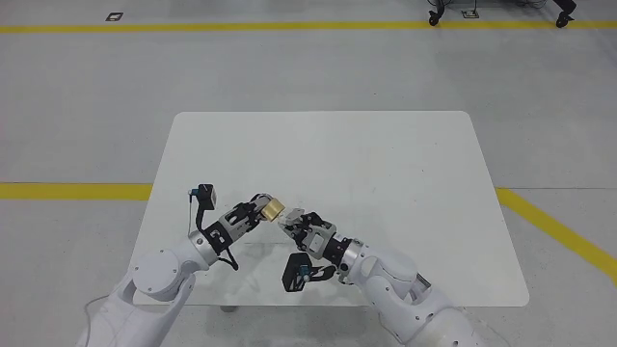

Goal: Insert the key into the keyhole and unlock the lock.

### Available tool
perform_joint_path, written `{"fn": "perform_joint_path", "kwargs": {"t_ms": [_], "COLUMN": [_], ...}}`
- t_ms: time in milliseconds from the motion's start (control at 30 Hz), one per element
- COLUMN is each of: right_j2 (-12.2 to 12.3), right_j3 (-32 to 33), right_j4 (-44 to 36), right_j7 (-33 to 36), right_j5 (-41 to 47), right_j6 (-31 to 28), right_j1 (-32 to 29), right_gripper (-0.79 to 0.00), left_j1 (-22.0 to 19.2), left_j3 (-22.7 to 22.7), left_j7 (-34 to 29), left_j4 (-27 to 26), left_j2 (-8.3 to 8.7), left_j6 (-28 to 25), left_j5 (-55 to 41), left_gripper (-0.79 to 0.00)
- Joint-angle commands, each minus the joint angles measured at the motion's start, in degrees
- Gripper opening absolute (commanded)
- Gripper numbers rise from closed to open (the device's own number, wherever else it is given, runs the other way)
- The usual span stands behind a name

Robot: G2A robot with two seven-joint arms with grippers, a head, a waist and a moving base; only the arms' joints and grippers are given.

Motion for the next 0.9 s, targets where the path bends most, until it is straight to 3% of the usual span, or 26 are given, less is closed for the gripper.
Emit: {"fn": "perform_joint_path", "kwargs": {"t_ms": [0,267,500,767,833,867], "right_j2": [-0.07,-0.38,-0.27,-0.02,0.05,0.11], "right_j3": [0.02,1.57,4.14,5.78,5.63,5.41], "right_j4": [0.14,1.19,4.62,5.60,5.00,4.46], "right_j7": [0.09,-1.65,-9.03,-10.62,-10.22,-10.06], "right_j5": [0.05,6.01,15.84,17.84,16.28,14.70], "right_j6": [-0.11,-1.63,-9.61,-10.56,-10.20,-9.58], "right_j1": [0.11,0.53,2.37,2.22,2.18,2.03], "right_gripper": [-0.785,-0.785,-0.785,-0.785,-0.468,-0.434], "left_j1": [0.09,0.48,1.68,3.27,3.31,3.31], "left_j3": [-0.11,-0.52,-1.05,-1.73,-1.85,-1.89], "left_j7": [0.17,0.93,4.25,6.69,6.32,6.04], "left_j4": [-0.05,-0.27,-1.08,-1.87,-1.95,-1.99], "left_j2": [-0.07,-0.34,-0.57,-0.84,-0.90,-0.92], "left_j6": [-0.05,-0.94,-4.90,-6.98,-6.75,-6.66], "left_j5": [0.15,1.26,4.69,6.72,6.72,6.60], "left_gripper": [-0.785,-0.785,-0.785,-0.785,-0.785,-0.785]}}
